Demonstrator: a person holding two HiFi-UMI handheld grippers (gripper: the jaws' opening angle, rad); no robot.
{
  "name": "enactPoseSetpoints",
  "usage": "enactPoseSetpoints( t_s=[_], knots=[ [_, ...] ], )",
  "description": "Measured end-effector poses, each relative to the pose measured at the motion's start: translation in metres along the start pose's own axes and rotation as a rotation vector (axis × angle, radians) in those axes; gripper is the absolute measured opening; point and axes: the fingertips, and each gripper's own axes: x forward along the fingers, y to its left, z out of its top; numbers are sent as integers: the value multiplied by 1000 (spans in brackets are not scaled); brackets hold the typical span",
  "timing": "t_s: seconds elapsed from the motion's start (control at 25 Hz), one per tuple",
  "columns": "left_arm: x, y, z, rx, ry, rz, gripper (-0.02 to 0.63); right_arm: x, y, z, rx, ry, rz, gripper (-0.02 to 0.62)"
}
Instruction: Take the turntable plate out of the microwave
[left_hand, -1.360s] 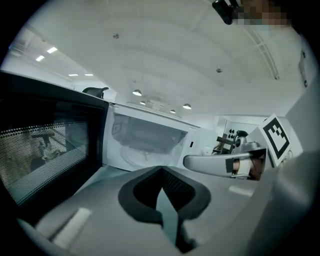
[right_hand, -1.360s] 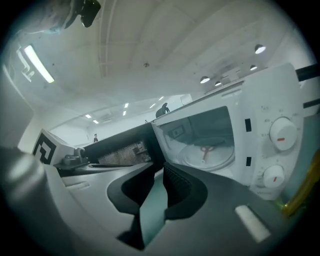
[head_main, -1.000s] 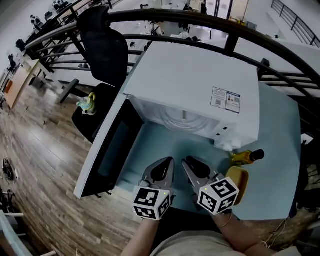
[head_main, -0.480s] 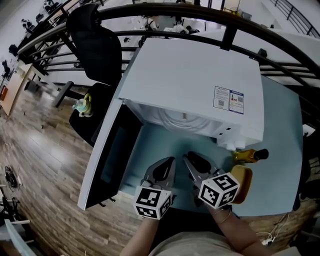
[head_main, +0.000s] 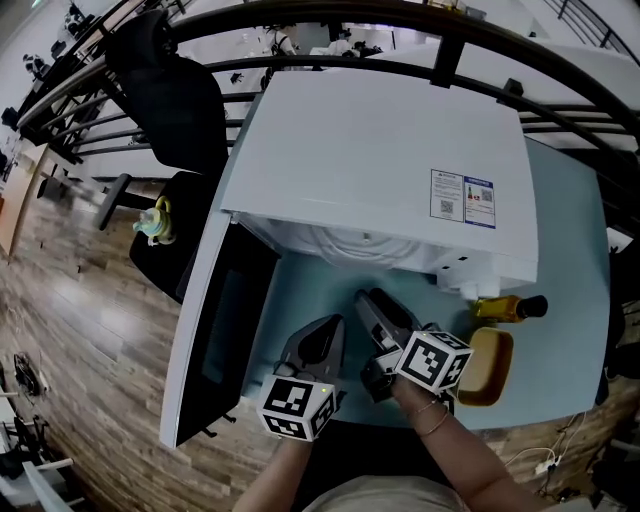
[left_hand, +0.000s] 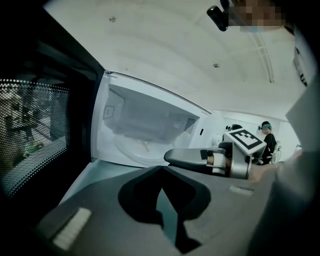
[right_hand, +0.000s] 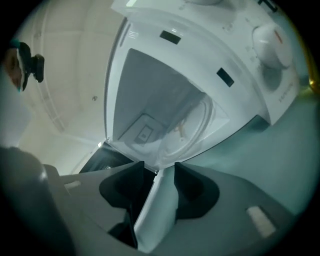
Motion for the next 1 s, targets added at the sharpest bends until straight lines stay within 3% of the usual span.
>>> enactPoseSetpoints(
  t_s=[0.16,0.4,0.68,0.92,1.0],
  knots=[
    [6,9,-7,-7,19,-6,2,10,-21,0,80,-27,-70,212],
    [9,22,-11,-24,28,-1,2,29,-32,12,196,-105,-84,218],
    [10,29,-12,-34,32,-6,2,47,-46,22,262,-160,-102,187],
    [13,36,-11,-31,36,-13,2,49,-53,22,264,-168,-138,132],
    [14,38,-8,-25,32,-12,2,49,-54,22,261,-166,-147,144]
  ],
)
